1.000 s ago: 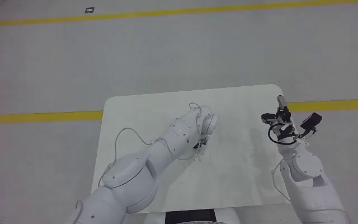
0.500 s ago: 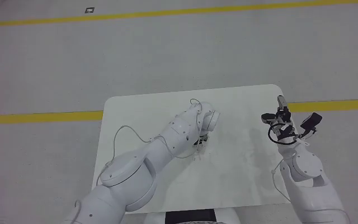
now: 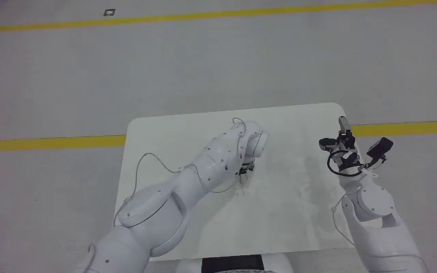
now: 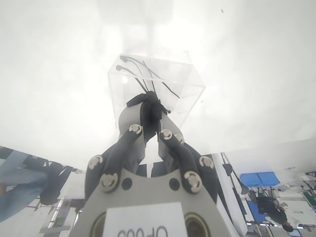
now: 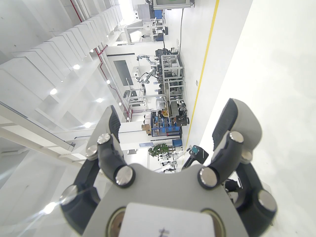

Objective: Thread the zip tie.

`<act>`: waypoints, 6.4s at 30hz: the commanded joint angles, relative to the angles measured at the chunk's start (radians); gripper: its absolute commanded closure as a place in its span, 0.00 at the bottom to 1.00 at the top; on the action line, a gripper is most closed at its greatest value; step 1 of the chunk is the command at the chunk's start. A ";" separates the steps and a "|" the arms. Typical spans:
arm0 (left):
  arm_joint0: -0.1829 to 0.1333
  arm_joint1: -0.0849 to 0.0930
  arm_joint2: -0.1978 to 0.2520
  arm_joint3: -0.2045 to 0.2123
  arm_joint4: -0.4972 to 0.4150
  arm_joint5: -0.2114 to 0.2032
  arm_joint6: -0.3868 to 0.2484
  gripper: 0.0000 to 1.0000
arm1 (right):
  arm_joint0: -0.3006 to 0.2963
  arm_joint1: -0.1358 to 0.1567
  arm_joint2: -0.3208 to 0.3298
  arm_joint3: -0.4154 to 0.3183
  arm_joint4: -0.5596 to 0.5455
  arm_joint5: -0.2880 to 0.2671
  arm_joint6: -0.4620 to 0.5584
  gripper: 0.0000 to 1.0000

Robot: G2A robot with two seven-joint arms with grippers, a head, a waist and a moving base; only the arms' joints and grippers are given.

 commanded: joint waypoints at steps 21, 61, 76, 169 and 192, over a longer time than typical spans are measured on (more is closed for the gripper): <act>0.002 0.160 -0.036 -0.297 -0.184 -0.003 -0.009 1.00 | 0.000 0.000 0.000 0.000 0.000 0.000 0.000 0.00; 0.253 0.522 -0.445 -0.540 -0.551 -0.515 -0.009 1.00 | 0.000 0.000 0.000 0.000 0.000 0.000 0.000 0.00; 0.375 0.678 -0.523 -0.633 -0.992 -0.680 -0.009 1.00 | 0.000 0.000 0.000 0.000 0.000 0.000 0.000 0.00; 0.301 0.763 -0.465 -0.556 -1.559 -0.680 -0.009 1.00 | 0.387 -0.046 -0.343 0.160 0.101 -0.076 0.509 0.00; 0.286 0.822 -0.363 -0.620 -1.591 -0.646 -0.009 1.00 | 0.534 -0.066 -0.467 0.315 0.173 -0.103 0.828 0.00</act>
